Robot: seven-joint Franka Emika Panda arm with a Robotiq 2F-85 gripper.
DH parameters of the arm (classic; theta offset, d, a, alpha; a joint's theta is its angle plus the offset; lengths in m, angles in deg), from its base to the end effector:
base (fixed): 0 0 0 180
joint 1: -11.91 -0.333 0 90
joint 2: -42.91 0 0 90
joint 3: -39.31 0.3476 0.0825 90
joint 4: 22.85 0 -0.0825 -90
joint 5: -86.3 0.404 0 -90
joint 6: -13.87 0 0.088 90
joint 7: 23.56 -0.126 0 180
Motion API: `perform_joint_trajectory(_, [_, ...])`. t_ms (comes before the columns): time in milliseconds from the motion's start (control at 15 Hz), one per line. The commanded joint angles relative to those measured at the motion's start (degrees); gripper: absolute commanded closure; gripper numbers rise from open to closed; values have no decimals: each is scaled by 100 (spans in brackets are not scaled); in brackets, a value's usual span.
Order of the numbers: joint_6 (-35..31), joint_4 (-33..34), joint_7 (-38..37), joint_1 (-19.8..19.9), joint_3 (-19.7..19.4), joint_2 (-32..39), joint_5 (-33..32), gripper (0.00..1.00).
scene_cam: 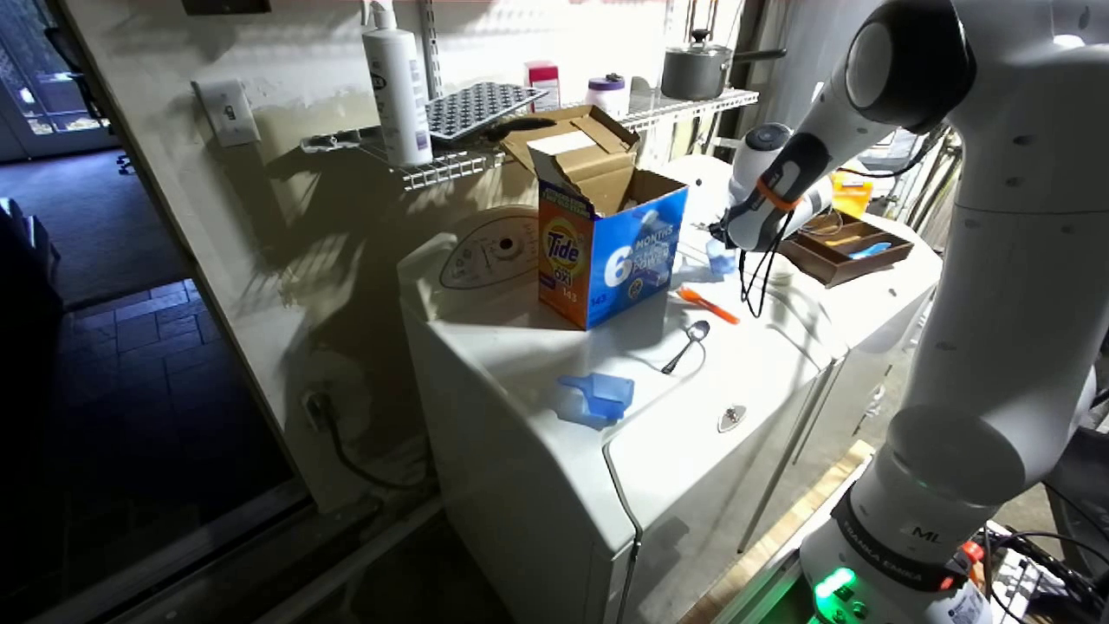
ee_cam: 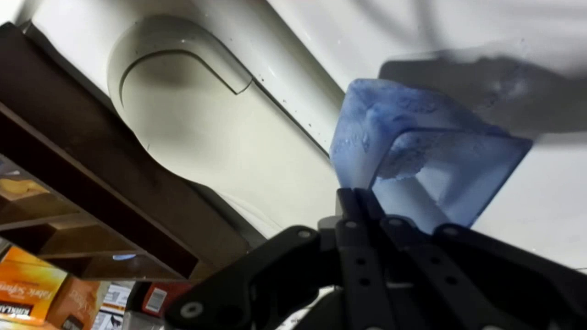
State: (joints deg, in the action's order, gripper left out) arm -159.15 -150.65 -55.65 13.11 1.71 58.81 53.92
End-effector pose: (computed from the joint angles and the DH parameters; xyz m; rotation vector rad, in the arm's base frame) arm 0.5059 -0.3443 0.3221 2.5310 -0.8185 0.6624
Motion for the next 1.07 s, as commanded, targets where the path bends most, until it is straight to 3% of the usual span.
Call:
perform_joint_trajectory(0, [-374,-136,-1066,-1089,-1197,-74,-1252,99])
perform_joint_trajectory(200, [-206,-96,-1874,-2077,-2165,-23,-2140,99])
perform_joint_trajectory(400, [-34,-189,-2478,-2937,-2845,-18,-2798,99])
perform_joint_trajectory(1000, [1103,-627,-3949,-5068,-4169,83,-4157,99])
